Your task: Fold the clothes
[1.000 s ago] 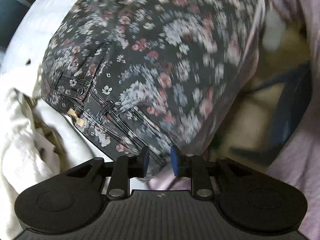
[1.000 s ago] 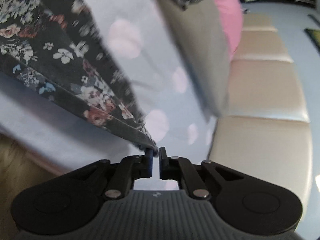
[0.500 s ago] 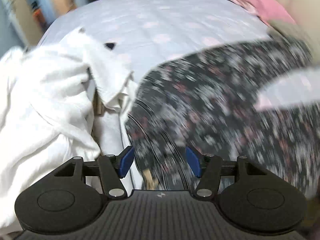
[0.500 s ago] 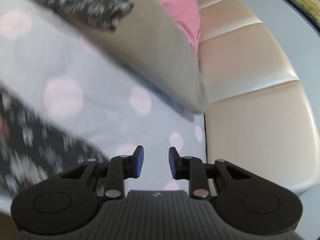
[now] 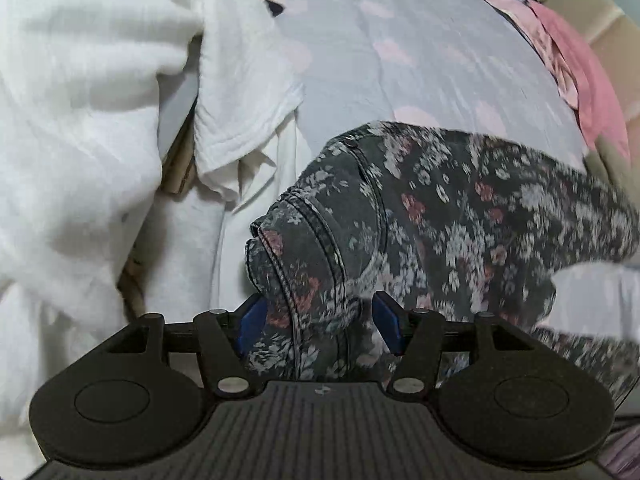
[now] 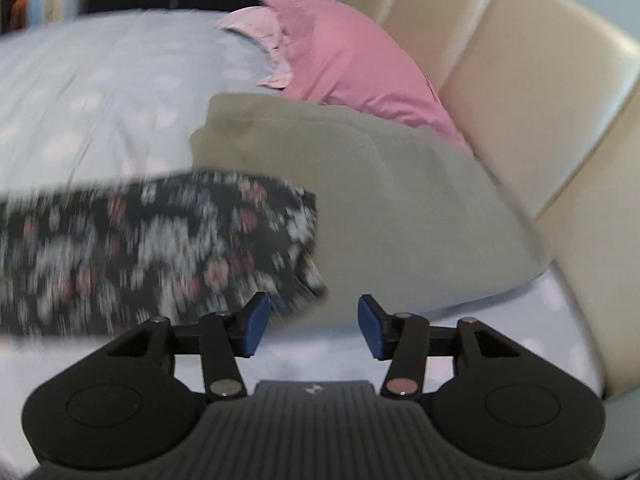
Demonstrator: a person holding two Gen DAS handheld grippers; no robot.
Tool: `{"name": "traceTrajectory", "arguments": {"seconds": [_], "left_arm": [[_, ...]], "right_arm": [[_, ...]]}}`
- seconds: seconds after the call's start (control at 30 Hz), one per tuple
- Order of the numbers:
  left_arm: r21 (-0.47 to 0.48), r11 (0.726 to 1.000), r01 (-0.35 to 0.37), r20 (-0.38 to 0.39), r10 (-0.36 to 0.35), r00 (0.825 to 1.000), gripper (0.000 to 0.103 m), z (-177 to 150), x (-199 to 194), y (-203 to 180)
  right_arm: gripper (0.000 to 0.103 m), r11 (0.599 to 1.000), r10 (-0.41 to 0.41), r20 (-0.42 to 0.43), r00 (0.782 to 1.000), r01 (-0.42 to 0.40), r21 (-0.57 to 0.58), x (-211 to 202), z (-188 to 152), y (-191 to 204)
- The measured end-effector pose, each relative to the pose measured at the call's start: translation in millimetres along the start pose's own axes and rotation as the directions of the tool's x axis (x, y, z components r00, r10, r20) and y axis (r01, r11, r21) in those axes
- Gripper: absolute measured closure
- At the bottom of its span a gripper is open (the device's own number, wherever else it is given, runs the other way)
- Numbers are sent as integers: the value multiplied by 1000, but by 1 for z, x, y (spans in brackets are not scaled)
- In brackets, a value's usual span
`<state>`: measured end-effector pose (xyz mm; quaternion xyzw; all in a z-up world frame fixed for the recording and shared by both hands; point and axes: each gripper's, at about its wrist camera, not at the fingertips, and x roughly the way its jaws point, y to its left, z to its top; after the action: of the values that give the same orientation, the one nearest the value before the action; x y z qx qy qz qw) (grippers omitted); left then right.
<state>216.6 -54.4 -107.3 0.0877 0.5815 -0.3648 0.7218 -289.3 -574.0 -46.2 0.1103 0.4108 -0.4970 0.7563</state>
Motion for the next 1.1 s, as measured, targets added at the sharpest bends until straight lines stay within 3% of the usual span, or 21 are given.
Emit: {"name": "traceTrajectory", "arguments": {"seconds": [0.27, 0.4, 0.47, 0.5, 0.57, 0.73, 0.83, 0.97, 1.1], "left_arm": [[-128, 990, 57, 33, -54, 998, 49, 12, 11, 12], [-121, 992, 19, 81, -9, 997, 58, 17, 8, 4], [-82, 996, -18, 102, 27, 994, 68, 16, 9, -4], [-62, 997, -39, 114, 46, 992, 72, 15, 8, -9], [-26, 996, -82, 141, 84, 986, 79, 12, 5, -21], [49, 988, -148, 275, 129, 953, 85, 1, -36, -55], [79, 979, -188, 387, 143, 911, 86, -1, -68, -70], [86, 975, -207, 387, 159, 908, 86, 10, -66, -70], [122, 959, -257, 352, 201, 914, 85, 22, -34, -66]], "right_arm": [[50, 968, -16, -9, 1000, 17, 250, 61, 17, 4], [63, 973, -4, -1, 1000, 4, 231, 73, 18, 19], [78, 979, -28, 7, 1000, 26, 204, 76, 17, 27], [91, 980, -46, 13, 999, 42, 194, 76, 17, 29], [96, 981, -58, 36, 998, 50, 189, 70, 17, 30], [97, 973, -104, 145, 984, 70, 220, 40, 21, 23], [97, 958, -188, 216, 958, 130, 256, 17, 27, 17], [97, 910, -344, 252, 905, 255, 327, -2, 34, 3], [97, 900, -340, 195, 920, 257, 353, 9, 35, -8]]}}
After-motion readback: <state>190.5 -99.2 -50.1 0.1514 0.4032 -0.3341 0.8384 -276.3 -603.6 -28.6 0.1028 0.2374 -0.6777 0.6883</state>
